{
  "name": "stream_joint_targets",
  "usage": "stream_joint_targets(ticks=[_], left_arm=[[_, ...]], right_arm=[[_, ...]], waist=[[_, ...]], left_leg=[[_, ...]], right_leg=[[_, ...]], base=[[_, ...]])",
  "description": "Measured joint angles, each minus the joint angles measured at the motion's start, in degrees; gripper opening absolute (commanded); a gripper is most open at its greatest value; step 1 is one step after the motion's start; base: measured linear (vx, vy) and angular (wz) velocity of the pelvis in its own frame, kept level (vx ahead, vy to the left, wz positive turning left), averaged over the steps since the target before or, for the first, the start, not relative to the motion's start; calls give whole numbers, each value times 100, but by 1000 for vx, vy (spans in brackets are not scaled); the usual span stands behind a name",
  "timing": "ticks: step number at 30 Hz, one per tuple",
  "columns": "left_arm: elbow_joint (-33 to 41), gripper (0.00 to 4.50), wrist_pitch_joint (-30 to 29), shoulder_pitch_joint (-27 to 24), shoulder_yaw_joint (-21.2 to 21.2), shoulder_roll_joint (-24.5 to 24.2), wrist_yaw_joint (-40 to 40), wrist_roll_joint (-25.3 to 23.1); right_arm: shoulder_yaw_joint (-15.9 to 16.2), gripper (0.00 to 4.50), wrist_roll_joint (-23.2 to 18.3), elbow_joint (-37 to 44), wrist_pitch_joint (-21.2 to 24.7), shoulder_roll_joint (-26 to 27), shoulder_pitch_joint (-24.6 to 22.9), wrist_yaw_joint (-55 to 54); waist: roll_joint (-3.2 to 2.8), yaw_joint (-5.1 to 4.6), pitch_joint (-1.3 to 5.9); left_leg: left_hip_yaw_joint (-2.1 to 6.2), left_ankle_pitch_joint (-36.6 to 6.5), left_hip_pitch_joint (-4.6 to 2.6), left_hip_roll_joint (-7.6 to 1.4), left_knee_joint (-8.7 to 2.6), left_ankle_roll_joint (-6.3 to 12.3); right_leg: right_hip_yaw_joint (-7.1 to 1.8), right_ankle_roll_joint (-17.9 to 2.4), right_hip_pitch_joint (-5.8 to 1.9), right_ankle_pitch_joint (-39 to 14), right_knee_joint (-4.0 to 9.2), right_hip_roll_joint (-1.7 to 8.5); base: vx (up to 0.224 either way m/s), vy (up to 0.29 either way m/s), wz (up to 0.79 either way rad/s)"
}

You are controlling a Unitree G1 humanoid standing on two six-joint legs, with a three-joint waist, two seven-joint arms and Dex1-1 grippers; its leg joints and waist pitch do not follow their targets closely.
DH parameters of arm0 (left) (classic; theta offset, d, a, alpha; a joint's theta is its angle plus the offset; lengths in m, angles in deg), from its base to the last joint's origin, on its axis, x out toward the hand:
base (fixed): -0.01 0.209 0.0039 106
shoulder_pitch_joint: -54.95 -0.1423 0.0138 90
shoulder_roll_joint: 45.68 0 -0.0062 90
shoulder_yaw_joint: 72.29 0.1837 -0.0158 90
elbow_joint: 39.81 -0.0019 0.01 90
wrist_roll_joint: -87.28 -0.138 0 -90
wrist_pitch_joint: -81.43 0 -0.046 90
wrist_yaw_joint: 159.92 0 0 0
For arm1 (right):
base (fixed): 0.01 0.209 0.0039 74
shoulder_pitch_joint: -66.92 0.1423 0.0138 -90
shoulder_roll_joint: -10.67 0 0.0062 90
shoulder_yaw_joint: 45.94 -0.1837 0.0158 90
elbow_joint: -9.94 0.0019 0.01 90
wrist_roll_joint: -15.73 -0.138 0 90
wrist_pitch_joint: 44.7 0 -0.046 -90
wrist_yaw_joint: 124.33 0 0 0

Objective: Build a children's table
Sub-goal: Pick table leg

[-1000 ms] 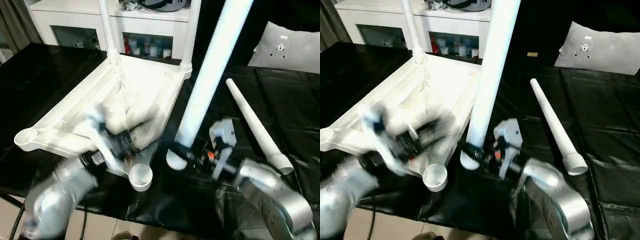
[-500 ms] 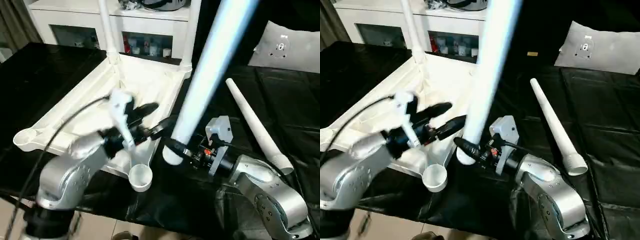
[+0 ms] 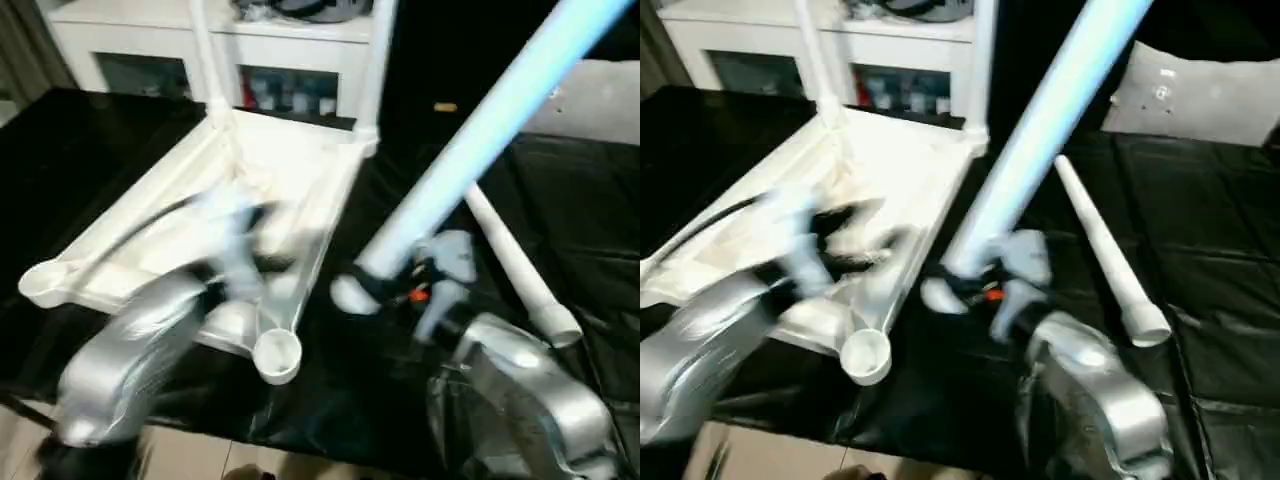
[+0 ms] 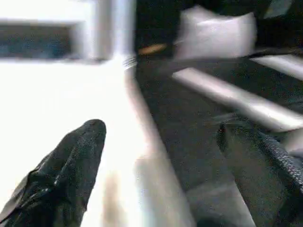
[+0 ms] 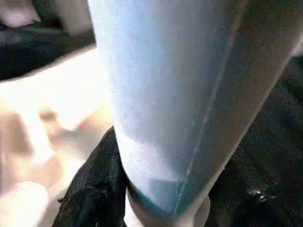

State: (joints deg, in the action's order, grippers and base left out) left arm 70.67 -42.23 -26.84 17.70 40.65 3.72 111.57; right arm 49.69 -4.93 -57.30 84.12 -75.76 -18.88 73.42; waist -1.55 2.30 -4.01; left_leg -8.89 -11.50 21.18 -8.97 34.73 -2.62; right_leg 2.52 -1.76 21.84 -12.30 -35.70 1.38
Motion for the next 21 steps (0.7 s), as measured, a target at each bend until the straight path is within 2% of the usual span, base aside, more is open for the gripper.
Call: stream_joint_targets(ticks=[2, 4, 5, 6, 7, 8, 9, 10, 11, 12, 13, 14, 15, 16, 17, 18, 19, 20, 21], left_arm=[[119, 429, 55, -353, -197, 48, 198, -101], [238, 429, 77, -560, -307, 175, 386, -179], [332, 429, 94, -726, -407, 291, 570, -262], [384, 429, 125, -856, -459, 324, 680, -329], [402, 429, 149, -935, -468, 334, 742, -395], [426, 429, 181, -998, -461, 345, 789, -443], [476, 429, 225, -1033, -451, 372, 803, -471], [565, 429, 271, -1078, -447, 427, 857, -507], [693, 429, 337, -1141, -415, 476, 957, -589], [787, 429, 369, -1189, -380, 473, 1013, -667], [847, 429, 389, -1223, -349, 464, 1090, -757], [871, 429, 395, -1234, -344, 483, 1182, -860], [875, 429, 395, -1244, -348, 539, 1266, -931], [874, 429, 390, -1244, -369, 664, 1373, -947], [887, 429, 393, -1225, -383, 847, 1480, -940], [925, 429, 397, -1222, -370, 944, 1541, -942], [941, 429, 392, -1212, -295, 930, 1553, -952], [962, 429, 376, -1212, -231, 875, 1554, -980], [971, 429, 350, -1204, -191, 821, 1551, -1053]], right_arm=[[-28, 191, 216, -11, 134, 84, 3, -286], [-51, 191, 358, -52, 46, 154, -2, -422], [-70, 191, 351, -54, -54, 252, -13, -474], [-87, 191, 327, -51, -118, 324, -24, -488], [-89, 191, 290, -50, -144, 372, -42, -498], [-86, 191, 245, -46, -143, 396, -65, -500], [-95, 191, 204, -34, -140, 411, -102, -501], [-123, 191, 144, -16, -97, 410, -150, -502], [-121, 191, 94, 9, -28, 393, -193, -499], [-110, 191, 96, 42, -7, 376, -208, -497], [-85, 191, 103, 80, 0, 382, -218, -482], [-28, 191, 89, 131, 1, 433, -219, -450], [28, 191, 38, 157, 0, 508, -207, -380], [79, 191, 21, 173, -16, 533, -212, -339], [96, 191, 28, 180, -51, 531, -205, -333], [94, 191, 36, 180, -93, 521, -184, -333], [97, 191, 42, 180, -119, 499, -163, -327], [97, 191, 42, 180, -128, 483, -132, -318], [96, 191, 32, 180, -127, 474, -117, -300]], waist=[[0, -7, 0], [0, -8, 1], [6, 46, 4], [12, 102, 5], [16, 154, 2], [18, 247, 1], [18, 319, -1], [22, 387, -3], [18, 455, -2], [-8, 449, 14], [-24, 391, 36], [-46, 299, 43], [-44, 250, 47], [-98, 215, 71], [-167, 211, 136], [-202, 187, 162], [-190, 151, 173], [-149, 130, 191], [-46, 117, 233]], left_leg=[[0, 0, 2, 0, -4, 0], [-5, -1, 0, 0, -2, -1], [-108, -16, -32, -46, 3, -13], [-164, -45, -59, -59, 15, -26], [-197, -75, -72, -54, 37, -31], [-198, -154, -88, -39, 111, -23], [-148, -231, -104, 16, 202, -8], [-37, -283, -115, 91, 313, 51], [158, -325, -92, 182, 457, 81], [265, -377, -107, 203, 383, -13], [209, -459, -119, 223, 401, -4], [97, -455, -97, 227, 373, 64], [21, -465, -94, 213, 371, 98], [-14, -470, -67, 144, 376, 114], [-53, -421, -20, 40, 328, 171], [-27, -362, 29, 14, 281, 197], [-12, -305, 79, 13, 240, 204], [-21, -245, 138, 33, 230, 237], [-66, -203, 230, 112, 238, 221]], right_leg=[[0, 0, 1, 0, 6, 0], [-5, 3, 4, -2, 13, -1], [-111, 44, 20, 2, 29, -48], [-237, 63, 33, 16, 24, -108], [-355, 75, 39, 23, 13, -153], [-517, 106, 38, 32, 5, -213], [-642, 145, 39, 40, -3, -243], [-786, 195, 37, 54, -5, -281], [-973, 284, 33, 82, 3, -311], [-1073, 346, 39, 100, 18, -349], [-1177, 398, 52, 123, 68, -374], [-1023, 344, 163, 31, 32, -306], [-721, 322, 223, -74, -110, -185], [-431, 322, 256, -90, -280, -128], [-86, 314, 304, -84, -512, -115], [83, 309, 262, -83, -565, -84], [139, 307, 162, -82, -502, -38], [125, 293, 65, -65, -379, 23], [24, 341, -106, -266, 15, 126]], base=[[0, 0, 0], [0, 0, 0], [-6, 21, -28], [-6, 21, -28], [10, 42, -52], [0, 91, -53], [0, 91, -53], [3, 152, -62], [-4, 195, -70], [-4, 195, -70], [-15, 242, -55], [-26, 246, -42], [-26, 246, -42], [-55, 179, -36], [-56, 134, -32], [-56, 134, -32], [-56, 80, -16], [-74, -11, 2], [-74, -11, 2]])
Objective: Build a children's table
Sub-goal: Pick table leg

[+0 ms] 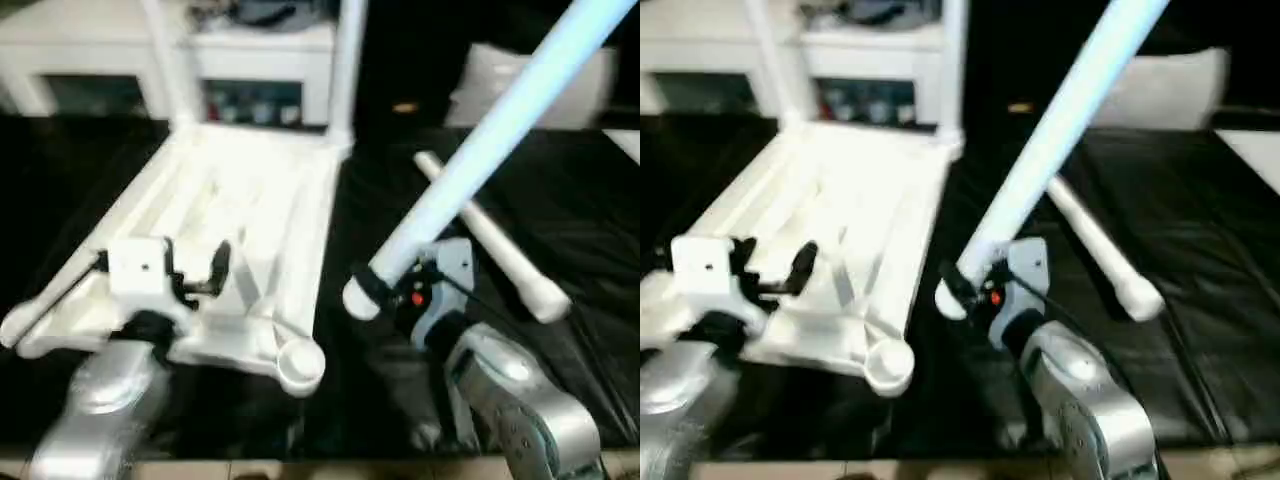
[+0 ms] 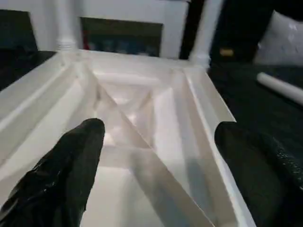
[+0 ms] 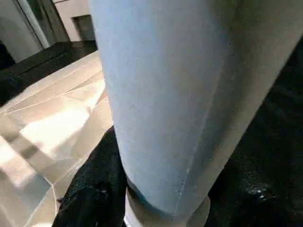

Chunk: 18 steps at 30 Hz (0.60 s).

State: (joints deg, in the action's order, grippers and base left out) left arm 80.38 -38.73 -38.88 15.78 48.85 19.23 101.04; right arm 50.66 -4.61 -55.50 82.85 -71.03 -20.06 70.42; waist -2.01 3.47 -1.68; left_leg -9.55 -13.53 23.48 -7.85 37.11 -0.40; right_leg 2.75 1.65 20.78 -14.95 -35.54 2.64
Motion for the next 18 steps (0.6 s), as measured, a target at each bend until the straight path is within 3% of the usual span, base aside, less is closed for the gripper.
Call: stream_joint_targets(ticks=[1, 2, 5, 7, 12, 15, 18], left_arm=[[-8, 429, -21, -15, 36, 7, -2, -34], [-7, 429, -57, -22, 146, -11, -18, -65], [77, 429, -92, -43, 265, -121, -128, -107], [107, 429, -108, -76, 239, -122, -162, -105], [60, 429, -67, -77, 174, -420, -516, -70], [-122, 429, 95, -27, 299, -1144, -1354, 53], [-409, 429, 265, 34, 319, -1675, -2141, 120]], right_arm=[[-7, 191, -23, -11, 16, -29, 13, 19], [-20, 191, -42, -22, 63, -44, -45, 27], [-94, 191, -46, -65, 54, -83, -89, 66], [-169, 191, -44, -73, -28, -61, -89, 68], [-212, 191, -46, -163, -222, -54, -83, 79], [-247, 191, -63, -229, -221, -169, -78, 216], [-267, 190, -136, -229, -226, -275, -72, 426]], waist=[[34, 8, -10], [24, 31, -29], [22, 43, -96], [8, 16, -139], [-47, -49, -198], [18, -46, -234], [22, -45, -235]], left_leg=[[-15, 31, 20, 10, -28, -50], [-9, 111, -5, 57, -120, -68], [-8, 153, -104, 64, -222, -18], [-6, 152, -164, 54, -224, -19], [-7, 152, -148, 47, -225, -20], [-20, 154, -145, 52, -221, -21], [-32, 156, -146, 52, -221, -23]], right_leg=[[-44, -9, 32, 34, -66, 6], [-40, -19, 57, 39, -96, 47], [-21, -92, 14, 28, -83, 48], [-8, -93, 0, 29, -74, 49], [-3, -93, 3, 32, -21, 50], [-17, -99, 10, 76, -11, 55], [-26, -107, 11, 107, 7, 57]], base=[[-108, -64, -2], [-130, -81, 0], [-123, -64, 2], [-115, -29, 0], [-71, 24, -7], [0, 0, 0], [0, 0, 0]])
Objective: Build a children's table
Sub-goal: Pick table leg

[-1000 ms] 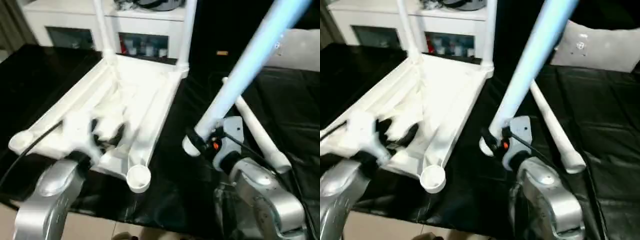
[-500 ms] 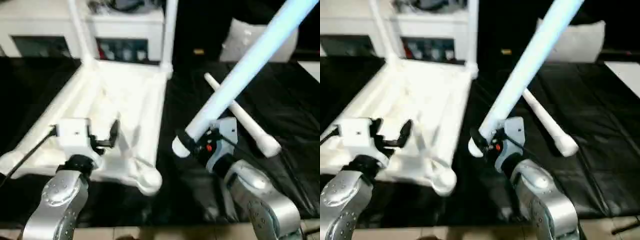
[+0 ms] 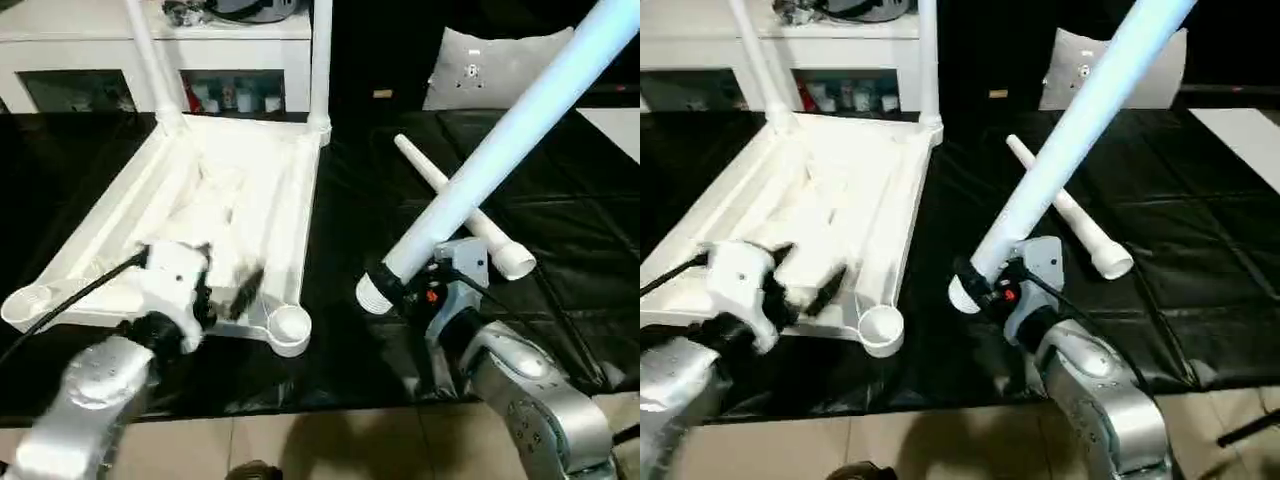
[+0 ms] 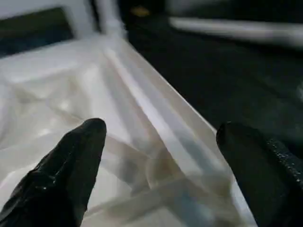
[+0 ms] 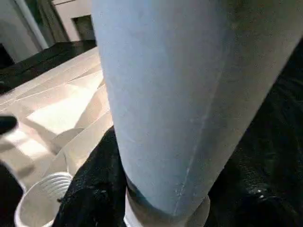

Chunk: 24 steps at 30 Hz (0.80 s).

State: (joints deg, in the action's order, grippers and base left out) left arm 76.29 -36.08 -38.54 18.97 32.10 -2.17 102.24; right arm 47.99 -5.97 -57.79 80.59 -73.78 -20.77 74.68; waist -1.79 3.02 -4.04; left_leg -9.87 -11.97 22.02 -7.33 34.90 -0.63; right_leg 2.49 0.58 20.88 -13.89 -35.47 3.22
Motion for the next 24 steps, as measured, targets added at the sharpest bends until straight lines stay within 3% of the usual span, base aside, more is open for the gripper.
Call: stream_joint_targets(ticks=[4, 8, 11, 17, 24], left_arm=[[-363, 393, 384, 175, 119, -704, -1070, -1], [-955, 354, 707, 386, 248, -1328, -2181, 63], [-1384, 326, 915, 597, 468, -1726, -3045, 78], [-1969, 288, 967, 1014, 780, -2080, -4184, 116], [-2929, 215, 1689, 1567, 1046, -2071, -4576, -243]], right_arm=[[-15, 190, -84, -68, -295, -121, 0, 334], [-163, 190, -70, -307, -584, -289, 43, 502], [-281, 190, -71, -459, -537, -477, 102, 604], [-323, 190, -423, -416, -436, -770, 100, 1300], [-143, 190, -545, -401, -399, -845, 81, 1563]], waist=[[7, 24, 4], [-30, 30, 8], [-50, 19, 0], [-65, 22, -8], [-70, 36, -12]], left_leg=[[-17, 1, 0, 0, 0, 1], [-22, 51, 17, -3, -28, 15], [-24, 53, 21, -3, -44, 16], [-24, 52, 14, -9, -54, 17], [-27, 53, -2, -9, -49, 16]], right_leg=[[-4, -1, 2, 90, 18, 7], [-3, -30, 9, 97, 11, 2], [-3, -46, 21, 81, 13, -2], [3, -77, 19, 61, 10, -5], [-1, -81, 12, 61, -11, -3]], base=[[0, 0, 0], [45, -7, -3], [0, 0, 0], [0, 0, 0], [0, 0, 0]])
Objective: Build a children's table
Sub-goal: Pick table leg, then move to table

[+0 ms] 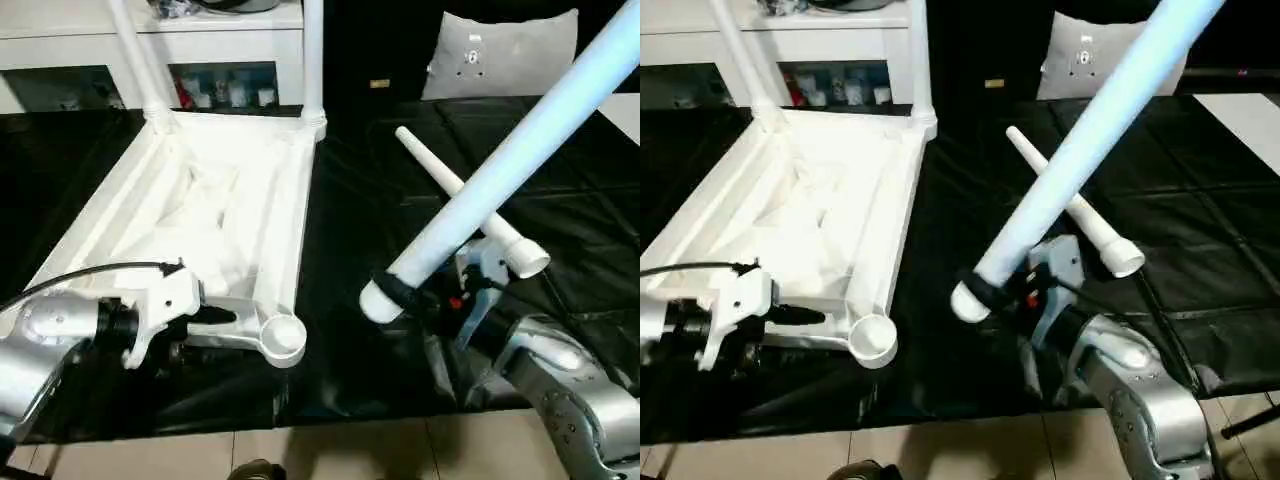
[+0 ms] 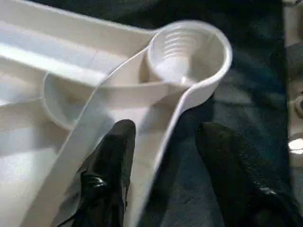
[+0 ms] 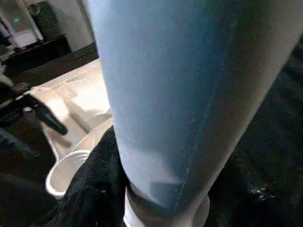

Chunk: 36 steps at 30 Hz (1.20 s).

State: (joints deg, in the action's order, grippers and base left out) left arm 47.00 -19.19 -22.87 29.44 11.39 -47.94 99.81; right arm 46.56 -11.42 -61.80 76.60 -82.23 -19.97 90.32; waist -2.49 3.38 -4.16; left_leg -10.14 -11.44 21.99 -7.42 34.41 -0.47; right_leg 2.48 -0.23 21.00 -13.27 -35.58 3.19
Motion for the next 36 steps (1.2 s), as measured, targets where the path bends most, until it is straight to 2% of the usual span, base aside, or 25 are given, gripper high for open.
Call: stream_joint_targets(ticks=[7, 8, 12, 15, 22, 27, 29, 33, 36], left_arm=[[-469, 169, 330, 261, 172, 97, -164, -234], [-529, 148, 370, 292, 186, 110, -179, -241], [-869, 132, 617, 445, 242, 221, -258, -349], [-1091, 93, 730, 479, 355, 260, -272, -500], [-1164, 52, 766, 608, 456, 295, -397, -653], [-850, 30, 69, 649, 435, 1010, -75, -401], [-757, 20, -104, 675, 479, 1265, 178, -378], [-707, 1, -253, 740, 527, 1498, 435, -442], [-686, 0, -262, 860, 665, 1666, 533, -612]], right_arm=[[28, 190, -11, 10, 125, -97, -1, 56], [29, 190, -7, 10, 126, -143, -2, 64], [37, 190, 2, 13, 127, -154, -5, 57], [35, 190, 1, 14, 186, -154, -4, 51], [30, 190, -40, 137, 226, -158, 29, 52], [22, 190, -74, 137, 285, -130, 213, 1], [23, 190, -51, 131, 330, -123, 290, -65], [52, 190, 17, 83, 364, -109, 403, -117], [218, 190, 106, -102, 390, -110, 592, -125]], waist=[[0, 3, 0], [0, 3, 0], [-7, 5, -4], [-8, 5, -5], [-27, 5, -16], [-35, 3, -25], [-36, -47, -25], [-36, -89, -25], [-36, -97, -25]], left_leg=[[-3, 0, -2, 0, 2, -1], [-4, 1, -2, 0, 2, -1], [-4, 1, -3, 0, 1, -1], [-4, 0, -3, -1, 2, -1], [-8, 1, -4, -1, 2, -1], [-23, 2, -2, -1, 7, 2], [-24, 6, 2, -1, 6, 9], [-24, 11, 10, -10, 4, 16], [-24, 18, 13, -10, 5, 28]], right_leg=[[-2, -4, 5, -2, -15, 1], [-2, -7, 6, -4, -16, 1], [-2, -13, 6, -8, -19, 1], [-1, -14, 7, -8, -20, 1], [-4, -15, 6, -9, -20, 2], [-9, -16, 7, -9, -21, 9], [-10, -17, 13, -10, -23, 8], [-6, -22, 26, -13, -29, 2], [-7, -22, 26, -13, -30, 3]], base=[[0, 0, 0], [0, 0, 0], [0, 0, 0], [0, 0, 0], [0, 0, 0], [0, 0, 0], [0, 0, 0], [0, 0, 0], [0, 0, 0]])
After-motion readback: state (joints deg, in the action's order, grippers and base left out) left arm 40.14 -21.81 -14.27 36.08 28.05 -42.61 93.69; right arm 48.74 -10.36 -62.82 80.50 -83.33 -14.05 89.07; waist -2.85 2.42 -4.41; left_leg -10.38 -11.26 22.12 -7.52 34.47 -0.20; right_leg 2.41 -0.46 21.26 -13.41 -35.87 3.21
